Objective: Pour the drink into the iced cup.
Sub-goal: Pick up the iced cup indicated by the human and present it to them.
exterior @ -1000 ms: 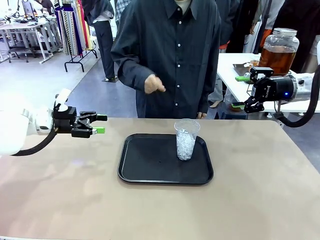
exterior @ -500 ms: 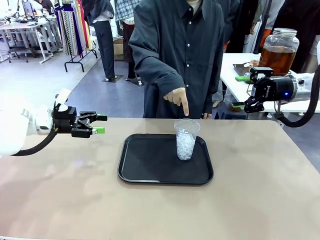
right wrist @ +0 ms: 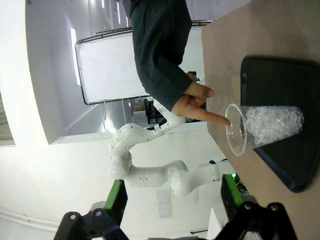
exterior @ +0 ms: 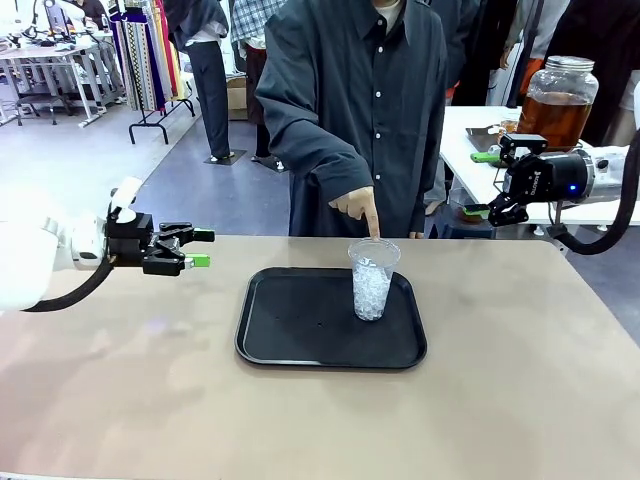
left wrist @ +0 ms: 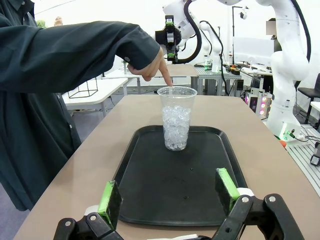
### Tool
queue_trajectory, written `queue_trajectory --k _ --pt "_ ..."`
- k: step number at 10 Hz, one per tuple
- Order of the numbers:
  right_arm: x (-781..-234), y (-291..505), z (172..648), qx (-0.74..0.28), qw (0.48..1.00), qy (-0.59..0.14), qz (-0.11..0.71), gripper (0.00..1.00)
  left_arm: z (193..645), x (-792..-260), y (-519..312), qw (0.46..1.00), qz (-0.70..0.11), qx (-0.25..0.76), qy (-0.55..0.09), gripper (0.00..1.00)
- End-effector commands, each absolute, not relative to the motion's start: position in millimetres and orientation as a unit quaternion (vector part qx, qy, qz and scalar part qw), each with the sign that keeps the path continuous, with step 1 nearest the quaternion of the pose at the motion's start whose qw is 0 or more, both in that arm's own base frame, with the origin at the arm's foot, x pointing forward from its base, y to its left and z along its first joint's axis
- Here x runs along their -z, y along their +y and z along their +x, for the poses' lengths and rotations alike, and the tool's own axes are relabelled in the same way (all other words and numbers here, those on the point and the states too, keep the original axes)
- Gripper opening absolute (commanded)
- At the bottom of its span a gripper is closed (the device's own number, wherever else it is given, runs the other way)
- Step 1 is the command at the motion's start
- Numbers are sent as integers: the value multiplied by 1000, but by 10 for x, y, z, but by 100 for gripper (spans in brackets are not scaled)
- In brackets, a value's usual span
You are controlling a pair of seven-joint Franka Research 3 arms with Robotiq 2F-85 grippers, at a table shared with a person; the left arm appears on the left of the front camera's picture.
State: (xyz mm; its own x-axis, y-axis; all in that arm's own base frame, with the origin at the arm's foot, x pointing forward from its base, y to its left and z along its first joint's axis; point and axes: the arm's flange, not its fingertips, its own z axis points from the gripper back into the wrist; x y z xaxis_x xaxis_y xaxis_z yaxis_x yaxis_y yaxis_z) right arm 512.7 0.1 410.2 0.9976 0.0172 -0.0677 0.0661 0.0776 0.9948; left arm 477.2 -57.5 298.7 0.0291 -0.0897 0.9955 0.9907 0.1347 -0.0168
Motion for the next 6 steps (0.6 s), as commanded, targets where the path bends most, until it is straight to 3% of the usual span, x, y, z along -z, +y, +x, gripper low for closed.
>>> queue_trajectory --k 1,4,6 --pt "-4119 6 5129 17 734 29 678 100 4783 -2999 -588 562 -446 483 -502 100" --pt "-4102 1 5127 17 733 31 679 100 4783 -2999 -588 562 -446 483 -502 100" --pt "-4083 19 5072 -92 728 -52 677 100 4783 -2999 -588 562 -446 483 -502 100"
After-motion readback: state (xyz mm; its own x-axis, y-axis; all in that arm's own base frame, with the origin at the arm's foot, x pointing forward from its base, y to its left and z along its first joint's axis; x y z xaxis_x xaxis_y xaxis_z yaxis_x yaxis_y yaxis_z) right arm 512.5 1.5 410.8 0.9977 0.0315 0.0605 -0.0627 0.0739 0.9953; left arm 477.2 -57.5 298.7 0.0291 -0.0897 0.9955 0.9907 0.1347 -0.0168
